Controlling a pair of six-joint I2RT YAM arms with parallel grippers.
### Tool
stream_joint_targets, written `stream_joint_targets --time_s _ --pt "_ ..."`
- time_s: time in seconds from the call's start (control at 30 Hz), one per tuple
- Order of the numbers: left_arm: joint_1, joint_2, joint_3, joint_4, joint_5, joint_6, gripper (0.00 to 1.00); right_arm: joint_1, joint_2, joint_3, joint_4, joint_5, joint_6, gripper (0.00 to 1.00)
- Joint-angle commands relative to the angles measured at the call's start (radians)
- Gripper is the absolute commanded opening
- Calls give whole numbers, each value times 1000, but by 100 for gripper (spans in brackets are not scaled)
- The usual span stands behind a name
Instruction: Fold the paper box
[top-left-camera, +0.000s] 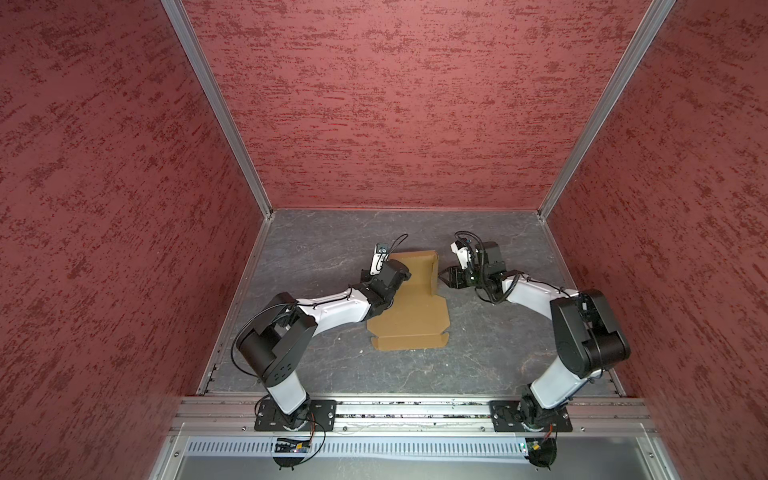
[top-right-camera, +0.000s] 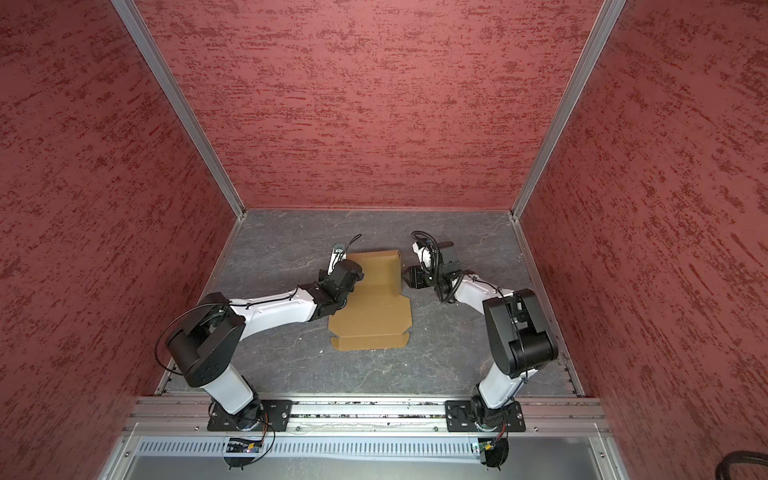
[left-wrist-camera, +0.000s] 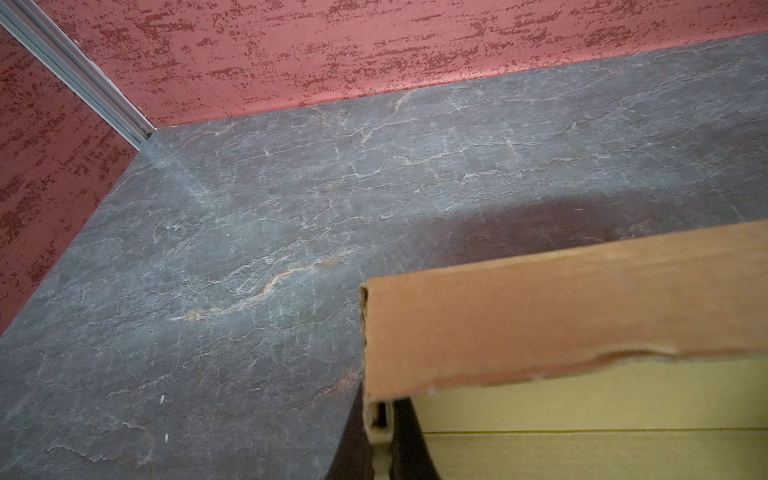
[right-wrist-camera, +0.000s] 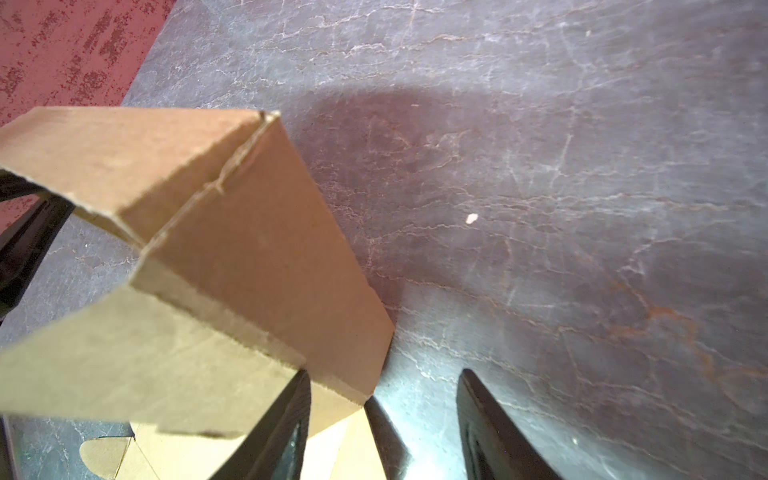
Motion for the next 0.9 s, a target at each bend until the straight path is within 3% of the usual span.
stream_joint_targets --time_s 0.0,0.87 --pt "-8 24 -11 -58 26 22 0 18 -4 28 15 2 -3 57" --pt "-8 22 -30 3 67 74 0 52 90 96 89 -5 -6 54"
